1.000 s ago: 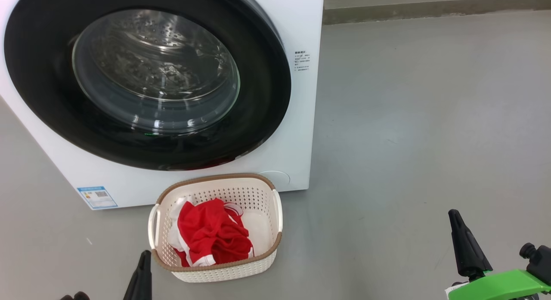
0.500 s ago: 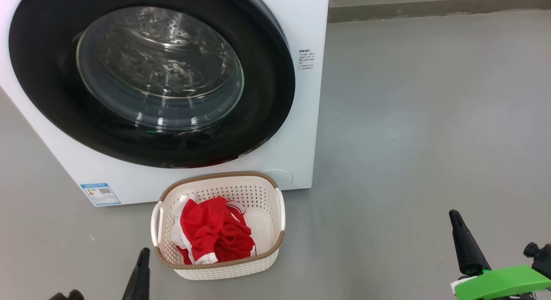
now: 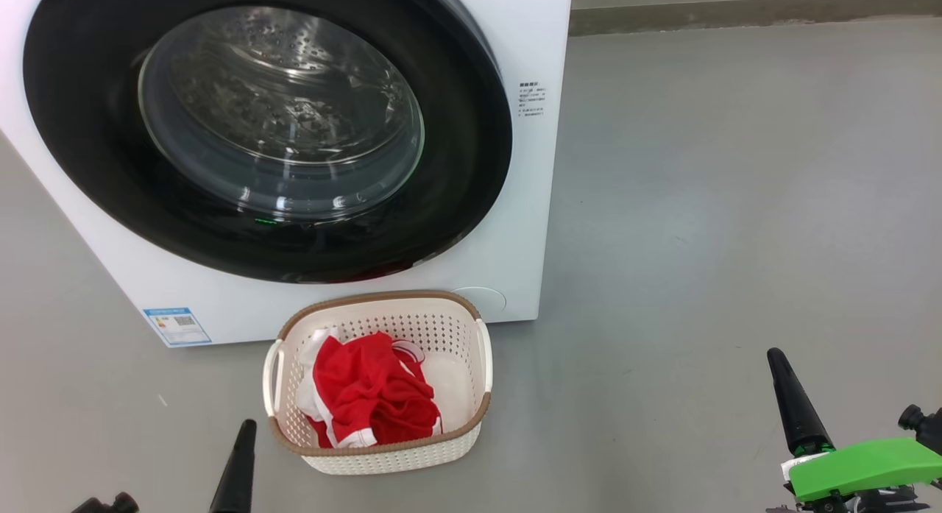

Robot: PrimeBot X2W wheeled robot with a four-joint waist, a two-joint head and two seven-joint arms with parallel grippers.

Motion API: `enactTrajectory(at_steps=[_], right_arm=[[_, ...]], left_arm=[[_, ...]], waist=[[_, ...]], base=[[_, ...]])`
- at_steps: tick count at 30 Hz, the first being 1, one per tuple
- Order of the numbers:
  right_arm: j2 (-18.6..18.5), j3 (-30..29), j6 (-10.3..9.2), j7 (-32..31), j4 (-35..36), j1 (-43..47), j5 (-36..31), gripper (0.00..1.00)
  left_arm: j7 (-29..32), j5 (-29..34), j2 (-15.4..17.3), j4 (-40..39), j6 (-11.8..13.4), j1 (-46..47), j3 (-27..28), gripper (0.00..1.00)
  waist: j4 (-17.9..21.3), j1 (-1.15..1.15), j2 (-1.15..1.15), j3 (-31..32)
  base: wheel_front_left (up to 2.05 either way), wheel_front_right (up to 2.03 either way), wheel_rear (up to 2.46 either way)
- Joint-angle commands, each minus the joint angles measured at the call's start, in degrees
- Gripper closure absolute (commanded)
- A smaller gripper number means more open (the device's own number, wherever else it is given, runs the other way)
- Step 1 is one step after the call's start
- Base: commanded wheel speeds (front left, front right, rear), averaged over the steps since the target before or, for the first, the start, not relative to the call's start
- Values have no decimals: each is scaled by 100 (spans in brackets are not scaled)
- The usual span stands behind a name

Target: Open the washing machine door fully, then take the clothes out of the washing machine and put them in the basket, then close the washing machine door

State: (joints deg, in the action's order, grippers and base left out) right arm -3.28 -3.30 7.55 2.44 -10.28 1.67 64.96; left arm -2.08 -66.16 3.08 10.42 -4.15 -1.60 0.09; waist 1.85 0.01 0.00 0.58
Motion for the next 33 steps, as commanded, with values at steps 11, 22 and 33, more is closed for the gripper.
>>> enactTrajectory(at_steps=[11, 22, 33], right_arm=[[-103, -3, -1, -200, -12, -415, 863, 100], [-108, -41, -3, -393, -142, -545, 1623, 100], [-111, -81, -5, -588, -272, -676, 2378, 100]], left_arm=[[199, -816, 115, 23, -157, 413, 243, 100], [388, -1539, 115, 147, -223, 543, 322, 100], [578, -2258, 114, 270, -289, 673, 403, 100]], waist=[[-51, -1, 0, -21], [-101, -1, 0, -42], [-151, 0, 0, -62]], base=[[0, 0, 0], [0, 0, 0], [0, 0, 0]])
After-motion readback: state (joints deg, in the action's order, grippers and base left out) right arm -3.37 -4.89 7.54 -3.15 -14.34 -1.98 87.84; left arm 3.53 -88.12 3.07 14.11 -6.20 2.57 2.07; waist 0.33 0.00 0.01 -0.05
